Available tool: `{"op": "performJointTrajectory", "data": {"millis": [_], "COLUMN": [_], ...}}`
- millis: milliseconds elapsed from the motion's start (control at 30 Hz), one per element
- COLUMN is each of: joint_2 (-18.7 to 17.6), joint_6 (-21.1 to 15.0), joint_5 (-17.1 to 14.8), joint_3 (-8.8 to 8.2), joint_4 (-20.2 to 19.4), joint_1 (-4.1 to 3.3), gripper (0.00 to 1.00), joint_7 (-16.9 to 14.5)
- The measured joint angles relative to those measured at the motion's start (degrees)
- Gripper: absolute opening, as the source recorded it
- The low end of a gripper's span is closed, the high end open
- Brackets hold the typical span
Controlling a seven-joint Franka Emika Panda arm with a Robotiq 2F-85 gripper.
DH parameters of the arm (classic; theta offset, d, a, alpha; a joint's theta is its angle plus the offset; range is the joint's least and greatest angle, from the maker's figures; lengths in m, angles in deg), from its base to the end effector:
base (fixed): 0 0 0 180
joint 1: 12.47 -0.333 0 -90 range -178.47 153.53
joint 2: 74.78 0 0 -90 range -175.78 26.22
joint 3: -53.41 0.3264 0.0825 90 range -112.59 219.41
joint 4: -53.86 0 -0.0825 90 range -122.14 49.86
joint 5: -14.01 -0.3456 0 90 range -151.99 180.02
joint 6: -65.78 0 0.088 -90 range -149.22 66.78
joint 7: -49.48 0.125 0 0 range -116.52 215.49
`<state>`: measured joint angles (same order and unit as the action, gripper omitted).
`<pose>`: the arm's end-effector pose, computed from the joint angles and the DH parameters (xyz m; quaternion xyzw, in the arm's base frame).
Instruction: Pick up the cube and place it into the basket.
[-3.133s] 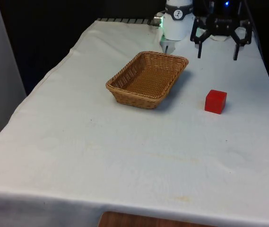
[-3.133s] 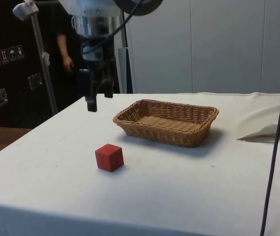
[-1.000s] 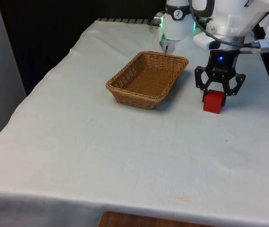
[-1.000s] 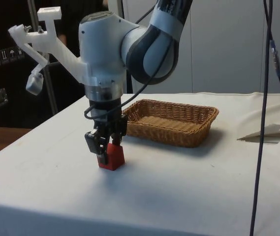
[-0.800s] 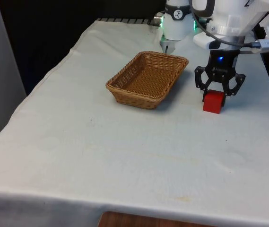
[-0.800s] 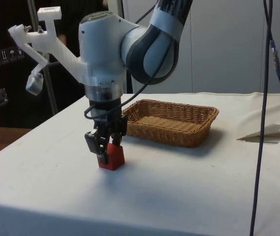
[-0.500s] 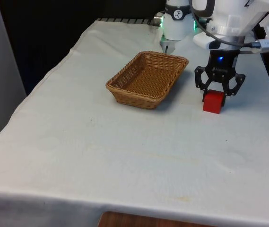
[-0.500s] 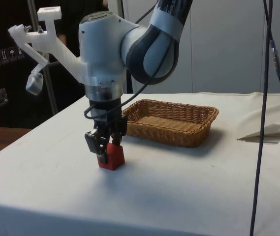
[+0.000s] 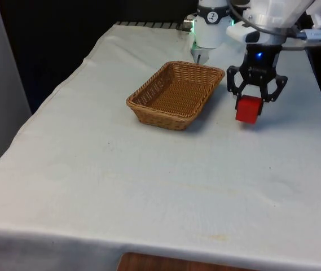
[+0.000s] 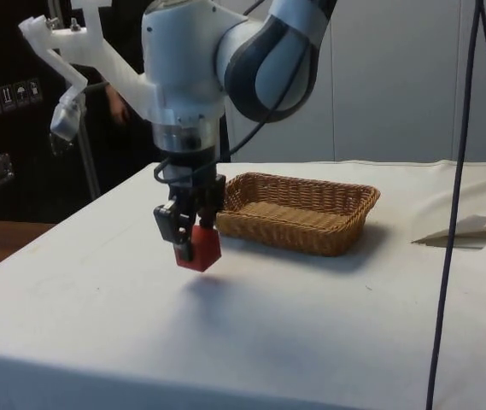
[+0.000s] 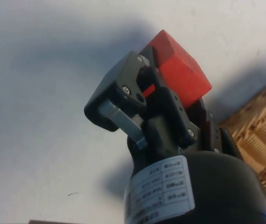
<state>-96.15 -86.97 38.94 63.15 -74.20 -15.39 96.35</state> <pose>0.5216 0.1262 0.2340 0.9900 -0.1142 0.0685 0.0471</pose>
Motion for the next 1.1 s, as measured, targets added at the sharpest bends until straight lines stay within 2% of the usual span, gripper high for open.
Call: {"op": "performJointTrajectory", "data": {"millis": [567, 1100], "joint_2": [6.6, 12.4], "joint_6": [6.5, 12.5], "joint_5": [-0.1, -0.1], "joint_3": [-0.06, -0.97], "joint_4": [-0.1, 0.2], "joint_1": [0.63, 1.15], "gripper": [0.01, 0.01], "joint_7": [-2.0, -4.9]}}
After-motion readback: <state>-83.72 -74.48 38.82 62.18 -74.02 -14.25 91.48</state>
